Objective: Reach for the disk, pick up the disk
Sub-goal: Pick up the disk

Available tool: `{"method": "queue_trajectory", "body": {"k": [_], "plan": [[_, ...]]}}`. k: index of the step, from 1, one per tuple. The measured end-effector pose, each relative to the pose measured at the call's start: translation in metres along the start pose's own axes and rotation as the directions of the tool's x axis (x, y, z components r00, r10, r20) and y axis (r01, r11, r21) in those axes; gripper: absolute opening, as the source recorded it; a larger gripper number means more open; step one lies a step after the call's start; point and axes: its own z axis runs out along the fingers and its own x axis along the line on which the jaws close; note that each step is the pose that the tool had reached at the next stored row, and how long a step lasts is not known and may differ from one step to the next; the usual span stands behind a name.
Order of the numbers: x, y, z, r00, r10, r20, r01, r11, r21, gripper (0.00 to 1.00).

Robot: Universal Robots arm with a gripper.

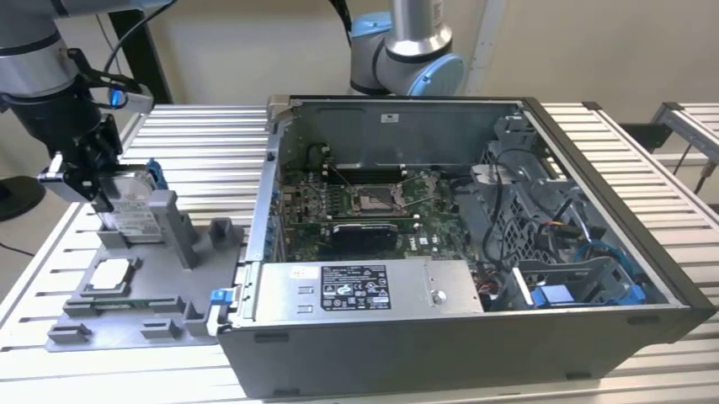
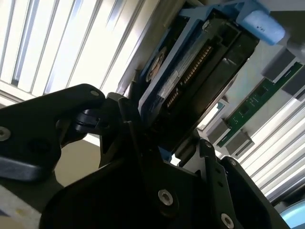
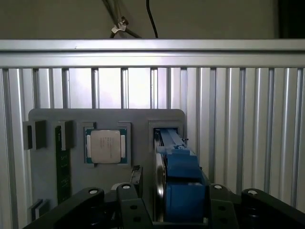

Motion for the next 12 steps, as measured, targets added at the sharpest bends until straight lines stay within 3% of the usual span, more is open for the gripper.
{"method": "queue_trajectory", "body": {"k": [1,2,12], "plan": [[0.0,0.0,0.0,1.0,0.0,0.0,0.0,1.0,0.0,1.0],[0.0,0.0001,0.0,1.0,0.0,0.0,0.0,1.0,0.0001,0.0],[0.0001,0.0019,0.0,1.0,0.0,0.0,0.0,1.0,0.0,0.0]]}}
